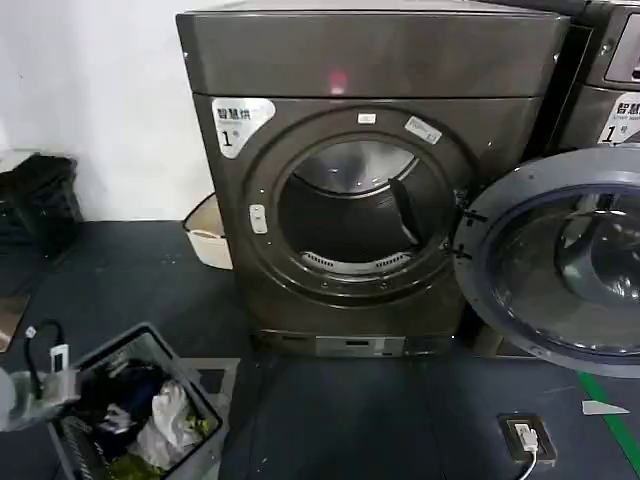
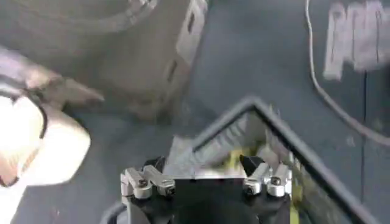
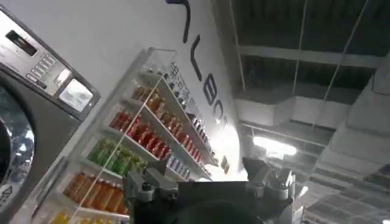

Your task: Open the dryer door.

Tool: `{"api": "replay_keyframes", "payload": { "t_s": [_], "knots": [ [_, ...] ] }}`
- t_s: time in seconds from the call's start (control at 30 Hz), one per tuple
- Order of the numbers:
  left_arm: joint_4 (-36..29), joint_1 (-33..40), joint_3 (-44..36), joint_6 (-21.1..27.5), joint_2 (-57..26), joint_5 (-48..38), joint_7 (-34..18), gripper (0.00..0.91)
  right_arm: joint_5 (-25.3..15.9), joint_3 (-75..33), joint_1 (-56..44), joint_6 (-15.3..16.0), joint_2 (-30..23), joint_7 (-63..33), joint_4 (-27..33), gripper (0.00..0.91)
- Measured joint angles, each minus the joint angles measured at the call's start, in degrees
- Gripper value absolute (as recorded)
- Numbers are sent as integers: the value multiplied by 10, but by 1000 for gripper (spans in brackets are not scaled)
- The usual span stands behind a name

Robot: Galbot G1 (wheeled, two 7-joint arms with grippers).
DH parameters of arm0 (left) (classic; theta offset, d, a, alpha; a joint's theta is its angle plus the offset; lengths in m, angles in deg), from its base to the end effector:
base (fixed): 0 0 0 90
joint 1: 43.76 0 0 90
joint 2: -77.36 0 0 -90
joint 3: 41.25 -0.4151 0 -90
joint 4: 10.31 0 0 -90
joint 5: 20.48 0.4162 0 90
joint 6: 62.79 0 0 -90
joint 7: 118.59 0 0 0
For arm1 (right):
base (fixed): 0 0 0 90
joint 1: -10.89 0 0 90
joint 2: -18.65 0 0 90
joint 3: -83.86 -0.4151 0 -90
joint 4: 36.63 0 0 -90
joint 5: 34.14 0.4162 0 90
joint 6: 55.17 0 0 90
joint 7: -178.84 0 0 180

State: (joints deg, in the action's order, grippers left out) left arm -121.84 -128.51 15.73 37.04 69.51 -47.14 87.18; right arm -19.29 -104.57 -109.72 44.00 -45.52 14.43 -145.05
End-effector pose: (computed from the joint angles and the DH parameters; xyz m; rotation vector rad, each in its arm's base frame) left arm 0.3391 0.2887 -0.1427 -1.0305 -1.9032 -1.2712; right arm -0.0931 -0.4751 -0.0437 1.5445 2.3683 -0.9467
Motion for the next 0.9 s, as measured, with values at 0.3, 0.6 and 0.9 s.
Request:
{"api": "replay_keyframes", "payload": {
  "t_s": [0.3,0.6,0.9],
  "knots": [
    [46,-56,23,12,-14,31,26,907,-2,0,1,-1,-4,0,-1,907],
    [69,-63,27,11,-9,69,29,907,-5,-6,-1,-1,-1,4,-1,907],
    [72,-64,27,6,-12,69,31,907,-9,-11,-2,-1,-3,7,0,907]
  ]
}}
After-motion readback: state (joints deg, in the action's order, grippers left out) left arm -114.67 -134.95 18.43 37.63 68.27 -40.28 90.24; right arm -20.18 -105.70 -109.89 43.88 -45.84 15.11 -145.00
